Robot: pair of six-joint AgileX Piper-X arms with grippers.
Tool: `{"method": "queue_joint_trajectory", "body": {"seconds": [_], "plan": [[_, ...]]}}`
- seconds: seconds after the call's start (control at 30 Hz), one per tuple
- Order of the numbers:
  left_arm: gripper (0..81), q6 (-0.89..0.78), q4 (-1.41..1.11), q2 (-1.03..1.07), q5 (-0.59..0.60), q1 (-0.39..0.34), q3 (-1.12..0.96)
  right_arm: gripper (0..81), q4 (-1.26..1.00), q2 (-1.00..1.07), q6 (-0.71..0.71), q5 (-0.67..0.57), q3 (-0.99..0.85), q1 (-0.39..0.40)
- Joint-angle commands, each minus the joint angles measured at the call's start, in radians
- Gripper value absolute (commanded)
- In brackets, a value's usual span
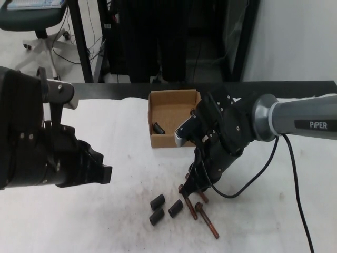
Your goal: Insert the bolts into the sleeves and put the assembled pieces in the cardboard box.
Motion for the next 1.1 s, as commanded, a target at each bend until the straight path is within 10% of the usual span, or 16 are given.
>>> {"method": "queue_joint_trajectory", "body": {"seconds": [0.0,0.2,0.83,1.07], "plan": [[0.3,0.001,-0.003,-0.012,0.0,0.002,-0.005,23.0,-0.016,0.011,-0.006,-0.002,-0.001,-0.002],[0.3,0.001,-0.003,-0.012,0.0,0.002,-0.005,0.1,-0.011,0.011,-0.01,-0.002,-0.001,-0.002],[0.3,0.035,-0.004,0.002,0.247,-0.005,-0.019,0.8,0.052,-0.367,0.236,-0.18,0.001,-0.051],[0.3,0.102,0.017,0.166,0.207,-0.118,-0.123,0.8,0.099,-0.603,0.244,-0.212,0.06,-0.054]]}}
